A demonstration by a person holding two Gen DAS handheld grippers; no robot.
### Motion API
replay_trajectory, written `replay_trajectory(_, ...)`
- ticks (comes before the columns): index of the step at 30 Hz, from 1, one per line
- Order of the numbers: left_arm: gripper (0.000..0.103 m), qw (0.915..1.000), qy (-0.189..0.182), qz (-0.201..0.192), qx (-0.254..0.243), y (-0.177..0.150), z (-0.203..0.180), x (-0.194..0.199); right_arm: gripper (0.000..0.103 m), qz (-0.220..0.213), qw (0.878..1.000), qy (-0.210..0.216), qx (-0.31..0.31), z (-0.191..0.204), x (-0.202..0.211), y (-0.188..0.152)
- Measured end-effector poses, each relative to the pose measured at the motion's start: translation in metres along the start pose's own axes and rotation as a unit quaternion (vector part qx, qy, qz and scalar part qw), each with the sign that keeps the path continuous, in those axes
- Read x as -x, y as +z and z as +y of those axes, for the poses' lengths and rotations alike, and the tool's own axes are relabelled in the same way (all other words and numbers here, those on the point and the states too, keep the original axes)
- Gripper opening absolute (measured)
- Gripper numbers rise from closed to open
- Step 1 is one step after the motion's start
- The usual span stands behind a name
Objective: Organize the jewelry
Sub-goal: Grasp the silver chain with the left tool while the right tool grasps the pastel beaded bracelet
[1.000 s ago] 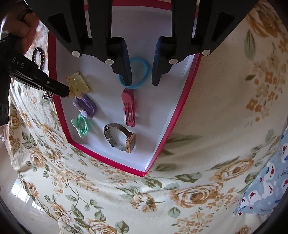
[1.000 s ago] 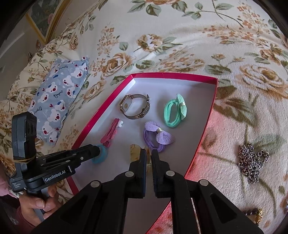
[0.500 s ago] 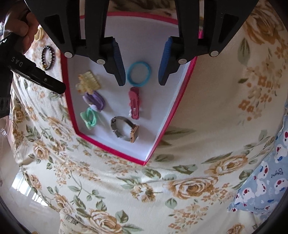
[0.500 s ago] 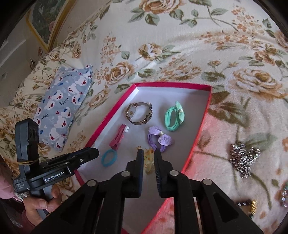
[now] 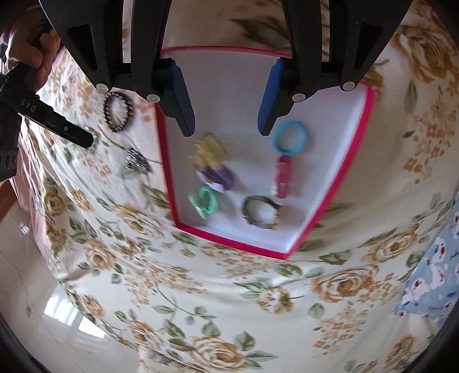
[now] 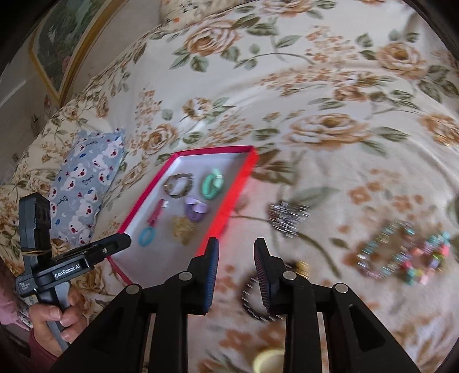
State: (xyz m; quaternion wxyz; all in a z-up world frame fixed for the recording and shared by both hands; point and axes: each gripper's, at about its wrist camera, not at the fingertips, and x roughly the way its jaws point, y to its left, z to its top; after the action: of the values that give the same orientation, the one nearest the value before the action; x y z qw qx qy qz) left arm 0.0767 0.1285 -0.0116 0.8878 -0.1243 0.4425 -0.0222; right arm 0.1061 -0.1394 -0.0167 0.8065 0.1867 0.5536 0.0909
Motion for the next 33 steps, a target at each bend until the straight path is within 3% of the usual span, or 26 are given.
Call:
replay_trajectory(16, 0.053, 0.9969, -0.036, 0.026, -0.065, 0.008, -0.066, -0.032, 0.039, -0.029, 0.996, -0.074, -0.044, -0.07, 0.055, -0.022)
replay_trajectory(33, 0.059, 0.9904, -0.043, 0.055, -0.12, 0.039, -0.116, -0.096, 0.039, -0.011, 0.993, -0.113, -0.033, -0.107, 0.035, 0.006)
